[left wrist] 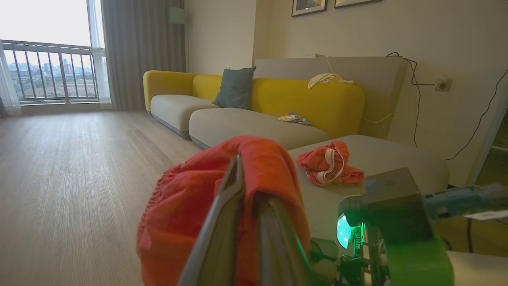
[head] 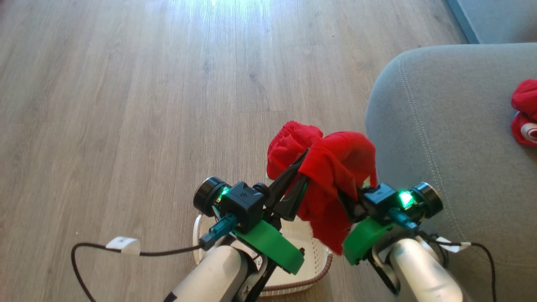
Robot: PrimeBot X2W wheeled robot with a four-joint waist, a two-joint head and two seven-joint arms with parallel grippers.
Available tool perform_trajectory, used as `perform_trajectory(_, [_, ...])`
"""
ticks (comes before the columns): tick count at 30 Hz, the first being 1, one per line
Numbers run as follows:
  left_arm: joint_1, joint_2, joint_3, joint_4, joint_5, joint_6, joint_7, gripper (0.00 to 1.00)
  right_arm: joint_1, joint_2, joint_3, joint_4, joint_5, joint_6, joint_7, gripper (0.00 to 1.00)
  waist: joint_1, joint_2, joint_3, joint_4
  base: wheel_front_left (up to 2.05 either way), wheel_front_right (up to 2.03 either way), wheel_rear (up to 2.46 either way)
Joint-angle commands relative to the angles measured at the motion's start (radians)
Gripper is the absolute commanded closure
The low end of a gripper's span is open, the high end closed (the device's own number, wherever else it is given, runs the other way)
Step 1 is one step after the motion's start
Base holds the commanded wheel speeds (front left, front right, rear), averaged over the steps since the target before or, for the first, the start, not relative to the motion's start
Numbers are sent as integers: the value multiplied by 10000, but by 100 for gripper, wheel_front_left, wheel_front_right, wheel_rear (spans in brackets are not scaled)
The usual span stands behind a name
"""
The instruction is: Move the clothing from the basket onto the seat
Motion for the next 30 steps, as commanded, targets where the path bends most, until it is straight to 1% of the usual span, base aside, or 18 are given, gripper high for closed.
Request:
perform_trajectory(1, [-652, 41, 306, -359, -49, -45, -95, 100, -481, 149, 9, -337, 177, -2, -94, 100, 0, 0, 7, 29, 0, 0, 0])
perform_trajectory(7, [-531, 41, 396, -254, 11, -112, -95, 100, -397, 150, -525, -644, 837, -2, -94, 100, 0, 0, 26, 64, 0, 0, 0])
perform_trajectory(10, [-464, 41, 324, -56, 151, -258, -95, 100, -362, 150, -882, -853, 1372, -2, -94, 100, 0, 0, 29, 61, 0, 0, 0])
perform_trajectory(11, [-403, 41, 260, 136, 227, -373, -95, 100, -366, 150, -1092, -1013, 1724, -2, -94, 100, 0, 0, 26, 55, 0, 0, 0])
perform_trajectory(15, [-307, 41, 212, 539, 414, -553, -95, 100, -382, 150, -1428, -1440, 2116, -2, -94, 100, 0, 0, 25, 32, 0, 0, 0])
perform_trajectory(17, [-293, 41, 204, 642, 488, -597, -95, 100, -376, 150, -1508, -1554, 2222, -2, -94, 100, 0, 0, 24, 27, 0, 0, 0])
perform_trajectory(24, [-203, 41, 101, 1198, 941, -972, -95, 100, -346, 150, -1756, -1976, 2658, -2, -94, 100, 0, 0, 25, 12, 0, 0, 0])
perform_trajectory(30, [-100, 41, 64, 1386, 1107, -1174, -95, 100, -293, 150, -1677, -1906, 2959, -2, -94, 100, 0, 0, 35, 21, 0, 0, 0])
